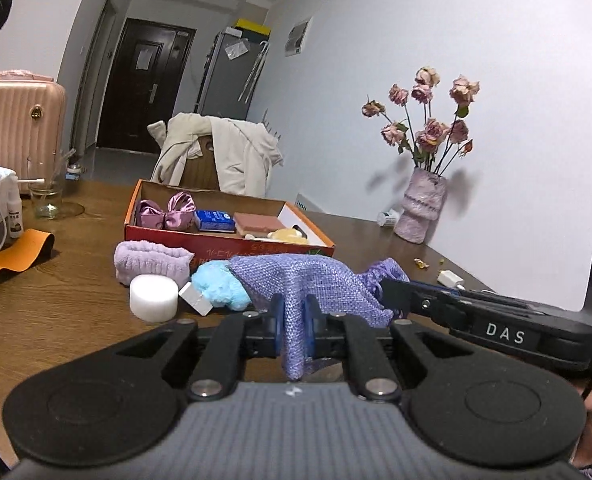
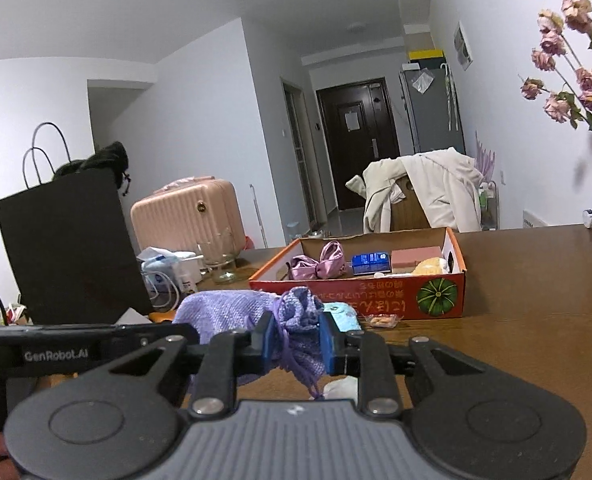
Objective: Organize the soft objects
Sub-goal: 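Carry the purple pouch into the cardboard box and open both grippers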
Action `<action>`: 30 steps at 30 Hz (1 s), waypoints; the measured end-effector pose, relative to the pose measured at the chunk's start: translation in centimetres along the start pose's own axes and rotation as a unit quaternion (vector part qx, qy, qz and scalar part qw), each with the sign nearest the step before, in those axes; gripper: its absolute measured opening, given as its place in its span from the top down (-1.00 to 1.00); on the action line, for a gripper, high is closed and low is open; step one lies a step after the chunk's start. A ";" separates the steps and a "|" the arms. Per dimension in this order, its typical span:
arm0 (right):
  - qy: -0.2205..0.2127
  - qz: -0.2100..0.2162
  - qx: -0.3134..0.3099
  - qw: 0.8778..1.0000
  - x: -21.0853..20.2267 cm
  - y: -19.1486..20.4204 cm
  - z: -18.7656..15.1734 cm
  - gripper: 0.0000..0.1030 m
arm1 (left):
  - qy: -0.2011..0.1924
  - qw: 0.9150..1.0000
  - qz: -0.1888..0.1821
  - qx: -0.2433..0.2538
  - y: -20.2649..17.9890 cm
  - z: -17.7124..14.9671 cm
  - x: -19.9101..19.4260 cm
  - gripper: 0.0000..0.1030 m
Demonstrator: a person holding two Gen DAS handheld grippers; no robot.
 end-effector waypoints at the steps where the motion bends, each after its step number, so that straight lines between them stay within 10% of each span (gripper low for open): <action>1: -0.001 0.001 0.001 1.000 -0.3 0.0 -0.1 0.67 | -0.002 1.000 0.003 0.002 -0.2 -0.1 -0.3 0.79; 15: 0.005 0.011 -0.015 1.000 3.6 0.1 2.6 0.69 | -0.005 1.000 -0.006 0.002 2.5 2.8 1.6 0.81; 23: 0.056 0.033 -0.011 0.998 17.5 -0.8 10.2 0.71 | 0.030 0.999 0.005 0.015 10.3 10.7 10.8 0.81; 30: 0.143 0.021 0.010 0.989 30.6 -0.7 9.9 0.71 | 0.097 0.994 0.050 -0.006 18.6 12.5 19.6 0.81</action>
Point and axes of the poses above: each gripper's, at about its wrist camera, not at the fingertips, and x roughly the way its jaws point, y to its left, z to its top, the point moved 3 cm from there along x, roughly the way its jaws point, and after that the axes turned 12 degrees about -z, right-handed, at the moved point
